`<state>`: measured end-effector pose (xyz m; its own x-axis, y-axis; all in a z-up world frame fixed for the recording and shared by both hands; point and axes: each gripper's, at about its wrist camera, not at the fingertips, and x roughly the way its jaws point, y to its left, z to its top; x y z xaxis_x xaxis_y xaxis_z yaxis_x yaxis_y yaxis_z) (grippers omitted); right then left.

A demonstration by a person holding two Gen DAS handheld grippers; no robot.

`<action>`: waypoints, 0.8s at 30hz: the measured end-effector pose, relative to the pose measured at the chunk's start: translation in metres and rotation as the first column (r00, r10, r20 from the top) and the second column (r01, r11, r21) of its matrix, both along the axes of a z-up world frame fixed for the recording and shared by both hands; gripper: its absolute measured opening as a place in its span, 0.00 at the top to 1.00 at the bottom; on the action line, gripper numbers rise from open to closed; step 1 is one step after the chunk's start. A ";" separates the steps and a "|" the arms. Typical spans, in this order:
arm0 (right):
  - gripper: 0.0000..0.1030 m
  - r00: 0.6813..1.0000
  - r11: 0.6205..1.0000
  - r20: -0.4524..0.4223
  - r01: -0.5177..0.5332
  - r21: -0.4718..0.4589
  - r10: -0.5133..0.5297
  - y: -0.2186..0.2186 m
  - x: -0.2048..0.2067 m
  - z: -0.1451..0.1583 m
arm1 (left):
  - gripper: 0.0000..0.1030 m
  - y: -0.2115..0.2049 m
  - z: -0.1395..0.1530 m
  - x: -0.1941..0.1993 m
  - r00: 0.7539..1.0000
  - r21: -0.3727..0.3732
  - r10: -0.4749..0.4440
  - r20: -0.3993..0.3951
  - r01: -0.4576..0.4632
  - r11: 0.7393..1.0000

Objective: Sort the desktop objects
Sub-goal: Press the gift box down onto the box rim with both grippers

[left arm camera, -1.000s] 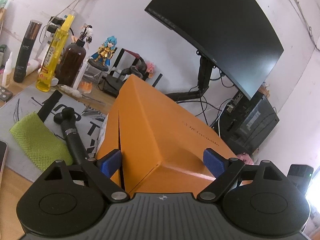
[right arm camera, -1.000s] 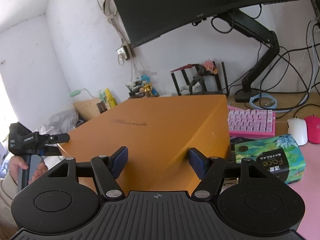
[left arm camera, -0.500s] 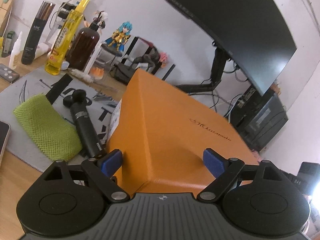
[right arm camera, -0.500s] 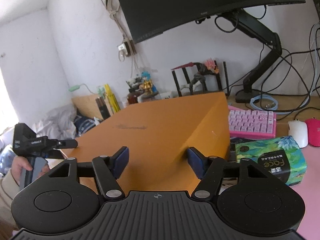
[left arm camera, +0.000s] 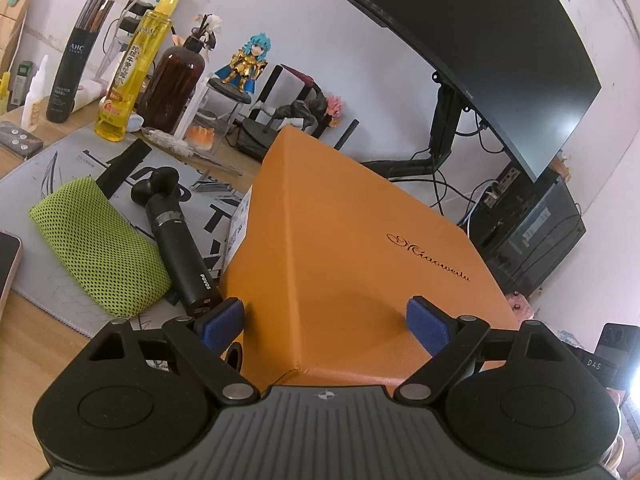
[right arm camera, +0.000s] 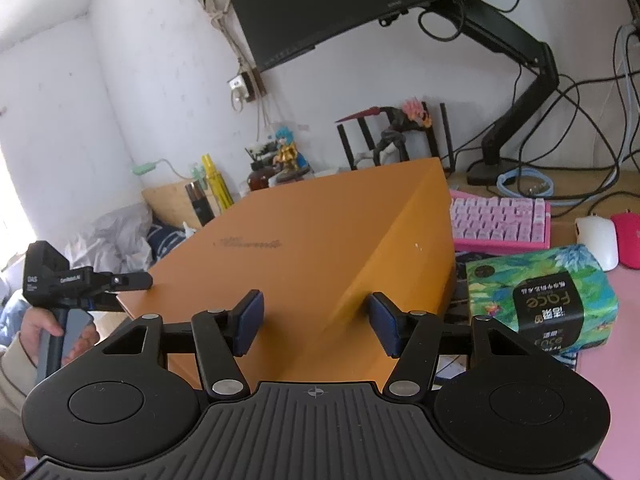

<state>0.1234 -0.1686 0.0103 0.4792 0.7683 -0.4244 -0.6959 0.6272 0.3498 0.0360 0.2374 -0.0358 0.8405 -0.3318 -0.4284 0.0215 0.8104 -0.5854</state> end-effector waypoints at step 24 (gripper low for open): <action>0.38 0.987 0.982 0.030 0.161 -0.096 -0.159 0.031 0.089 0.022 | 0.10 0.016 0.028 0.085 0.999 0.155 0.001 -0.035 0.004 0.988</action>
<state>0.2123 -0.1374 0.0319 0.6026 0.6362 -0.4818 -0.5906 0.7615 0.2670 0.1209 0.2538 -0.0075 0.8236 -0.2603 -0.5039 0.0045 0.8915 -0.4531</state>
